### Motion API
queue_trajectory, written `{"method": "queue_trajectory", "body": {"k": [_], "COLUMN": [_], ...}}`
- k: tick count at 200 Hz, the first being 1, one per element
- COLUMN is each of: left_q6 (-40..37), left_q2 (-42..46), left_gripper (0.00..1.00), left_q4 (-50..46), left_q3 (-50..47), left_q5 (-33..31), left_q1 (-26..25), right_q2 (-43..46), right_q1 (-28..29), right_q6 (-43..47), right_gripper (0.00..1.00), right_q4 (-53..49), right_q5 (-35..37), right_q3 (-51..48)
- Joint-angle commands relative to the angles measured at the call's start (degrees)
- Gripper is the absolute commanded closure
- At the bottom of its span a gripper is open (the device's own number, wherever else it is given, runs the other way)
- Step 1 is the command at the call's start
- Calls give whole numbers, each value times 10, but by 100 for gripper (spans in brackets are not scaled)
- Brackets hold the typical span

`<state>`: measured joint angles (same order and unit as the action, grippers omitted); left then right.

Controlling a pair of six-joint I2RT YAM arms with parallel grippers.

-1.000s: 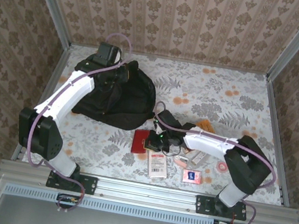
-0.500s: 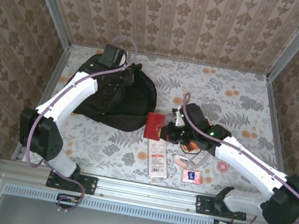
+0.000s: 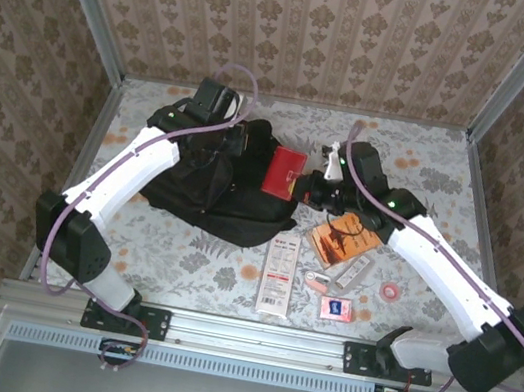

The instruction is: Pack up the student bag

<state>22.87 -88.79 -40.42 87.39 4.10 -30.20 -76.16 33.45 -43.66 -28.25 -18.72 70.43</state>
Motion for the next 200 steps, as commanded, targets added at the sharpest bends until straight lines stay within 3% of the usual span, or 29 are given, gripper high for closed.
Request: {"method": "queue_trajectory", "body": {"k": [1,98,145,177,200], "left_q6": [-13,14,32,31,37], "left_q2": [34,61,70,72,68], "left_gripper": [100,100,100,100,100], "left_q4": [32,70,85,92,95], "left_q3": [-7,-32,-38,-35,-35], "left_q5": [16,69,110,134,148], "left_q1": [1,35,66,70,77], "right_q2": [-61,-250,-397,-461,-510], "right_q1": [-1,2,28,37,48], "right_q6": [-17,-138,-209,-261,-269], "right_gripper": [100,100,100,100,100], "right_q4": [17,80,124,219,208], "right_q5": [1,-10,-40,-71,-77], "right_q3": [35,111,237,285,347]}}
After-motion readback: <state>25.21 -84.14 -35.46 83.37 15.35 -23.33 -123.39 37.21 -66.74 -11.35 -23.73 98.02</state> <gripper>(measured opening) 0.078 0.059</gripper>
